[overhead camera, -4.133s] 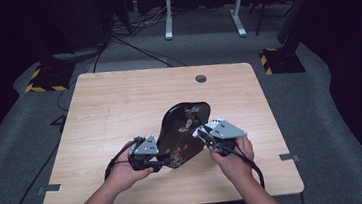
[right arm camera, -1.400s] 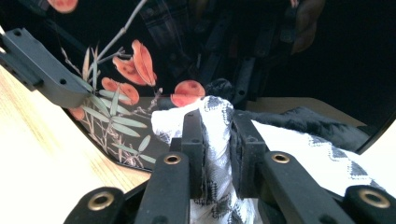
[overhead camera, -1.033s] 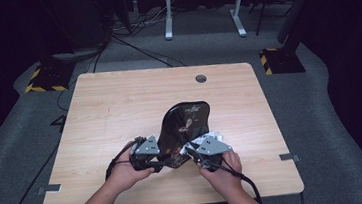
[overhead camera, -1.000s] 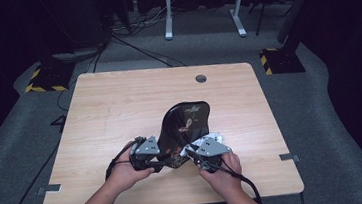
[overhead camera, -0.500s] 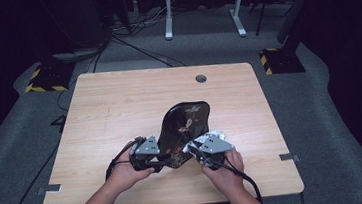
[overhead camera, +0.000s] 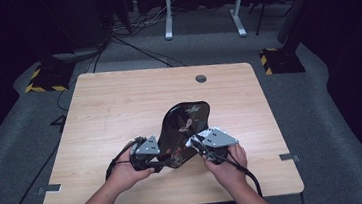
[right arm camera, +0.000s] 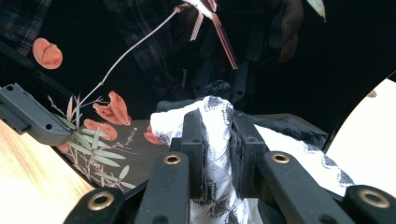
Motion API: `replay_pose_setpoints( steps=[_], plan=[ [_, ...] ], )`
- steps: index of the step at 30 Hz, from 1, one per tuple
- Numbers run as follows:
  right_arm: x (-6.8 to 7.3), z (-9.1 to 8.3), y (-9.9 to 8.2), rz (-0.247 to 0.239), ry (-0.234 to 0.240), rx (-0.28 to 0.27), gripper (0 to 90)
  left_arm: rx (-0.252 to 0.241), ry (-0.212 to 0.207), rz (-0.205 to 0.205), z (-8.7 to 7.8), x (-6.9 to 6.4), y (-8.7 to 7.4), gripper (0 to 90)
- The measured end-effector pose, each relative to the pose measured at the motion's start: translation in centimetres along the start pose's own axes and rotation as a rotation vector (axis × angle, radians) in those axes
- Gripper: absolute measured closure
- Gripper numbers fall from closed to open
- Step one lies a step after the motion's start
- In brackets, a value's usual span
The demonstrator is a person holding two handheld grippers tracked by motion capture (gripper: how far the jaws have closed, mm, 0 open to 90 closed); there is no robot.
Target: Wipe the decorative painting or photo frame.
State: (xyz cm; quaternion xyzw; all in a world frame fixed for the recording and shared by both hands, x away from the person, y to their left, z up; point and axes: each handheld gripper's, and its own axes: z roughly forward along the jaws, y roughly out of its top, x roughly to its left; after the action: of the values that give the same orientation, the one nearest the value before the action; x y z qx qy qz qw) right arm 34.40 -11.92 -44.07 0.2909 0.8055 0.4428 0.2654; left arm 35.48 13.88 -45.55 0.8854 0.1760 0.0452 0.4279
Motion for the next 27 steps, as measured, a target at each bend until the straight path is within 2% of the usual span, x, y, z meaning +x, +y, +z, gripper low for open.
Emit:
replay_pose_setpoints(
  steps=[7,10,15,17,19,24,27],
  plan=[
    [0.6,1.1,-2.9,0.013,0.014,0.084,78.9,0.002,-0.004,-0.002,0.0,-0.1,0.0,70.7],
    [0.6,1.1,-2.5,0.003,0.010,0.094,78.9,0.003,-0.003,-0.002,0.0,-0.1,0.0,70.7],
    [-0.3,0.1,-0.4,0.006,-0.008,0.036,78.8,-0.001,-0.011,-0.005,0.0,0.0,0.0,70.5],
    [-0.5,-0.1,-0.1,0.009,-0.009,0.022,78.8,-0.001,-0.012,-0.006,0.1,0.0,0.0,70.5],
    [-0.5,0.0,-0.4,0.014,-0.009,0.018,78.8,-0.001,-0.012,-0.006,0.1,0.0,0.0,70.5],
    [-0.2,0.9,-2.6,0.033,0.003,0.086,78.8,0.001,-0.010,-0.005,0.1,-0.1,0.0,70.5],
    [-0.2,1.1,-3.0,0.026,0.002,0.101,78.8,0.000,-0.010,-0.005,0.1,-0.1,0.0,70.5]
  ],
)
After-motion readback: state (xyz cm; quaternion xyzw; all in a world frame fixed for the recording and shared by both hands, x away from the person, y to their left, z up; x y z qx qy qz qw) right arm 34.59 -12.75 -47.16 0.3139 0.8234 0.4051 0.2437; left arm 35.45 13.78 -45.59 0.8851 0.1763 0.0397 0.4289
